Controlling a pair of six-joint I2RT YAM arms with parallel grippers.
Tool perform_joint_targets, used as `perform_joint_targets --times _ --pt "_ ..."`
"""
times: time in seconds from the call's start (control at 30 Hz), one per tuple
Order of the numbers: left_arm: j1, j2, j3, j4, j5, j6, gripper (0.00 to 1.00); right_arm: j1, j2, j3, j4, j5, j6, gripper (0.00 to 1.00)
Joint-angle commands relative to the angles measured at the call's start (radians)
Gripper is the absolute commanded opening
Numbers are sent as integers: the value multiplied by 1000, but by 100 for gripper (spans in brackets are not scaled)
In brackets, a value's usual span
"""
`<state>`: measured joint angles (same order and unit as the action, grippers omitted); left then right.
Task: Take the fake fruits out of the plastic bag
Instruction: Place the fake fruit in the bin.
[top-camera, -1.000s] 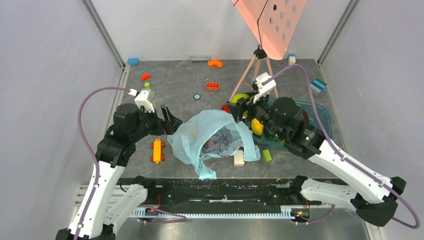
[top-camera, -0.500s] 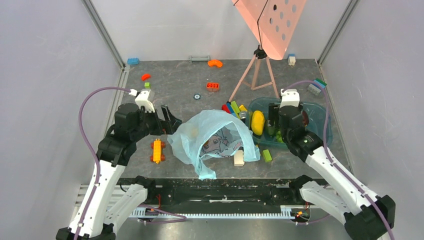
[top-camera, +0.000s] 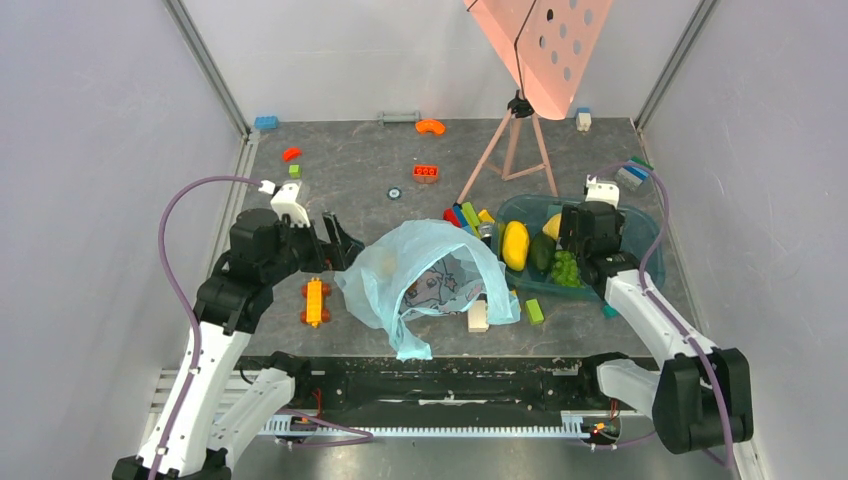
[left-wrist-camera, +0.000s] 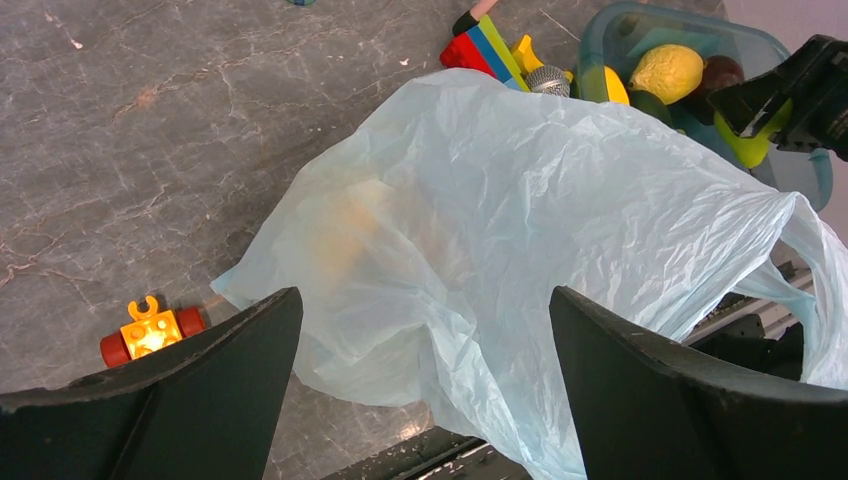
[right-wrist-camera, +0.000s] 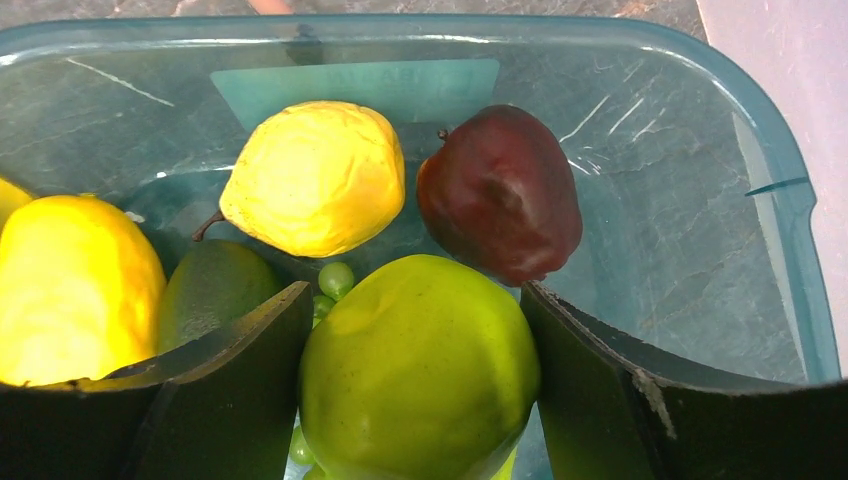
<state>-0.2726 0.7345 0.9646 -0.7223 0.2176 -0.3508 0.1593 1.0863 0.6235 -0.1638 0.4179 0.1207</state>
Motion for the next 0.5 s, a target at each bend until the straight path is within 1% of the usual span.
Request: perform_joint_targets --times 0.0,0.1,0.17,0.2,0.3,0.47 --pt "-2 -12 -4 38 45 12 100 -17 43 10 73 -5 -16 49" --pt "-2 -14 -4 47 114 35 100 -21 50 7 75 -4 -20 59" --pt "-2 -12 -6 59 188 51 100 -23 48 8 75 -12 -25 69" --pt "-2 -13 -6 66 211 55 100 -23 44 8 73 -15 -27 74" --pt "-3 -10 -1 89 254 61 100 -24 32 9 72 -9 -30 84" --pt "-26 -16 12 145 294 62 100 -26 32 24 57 -8 -44 90"
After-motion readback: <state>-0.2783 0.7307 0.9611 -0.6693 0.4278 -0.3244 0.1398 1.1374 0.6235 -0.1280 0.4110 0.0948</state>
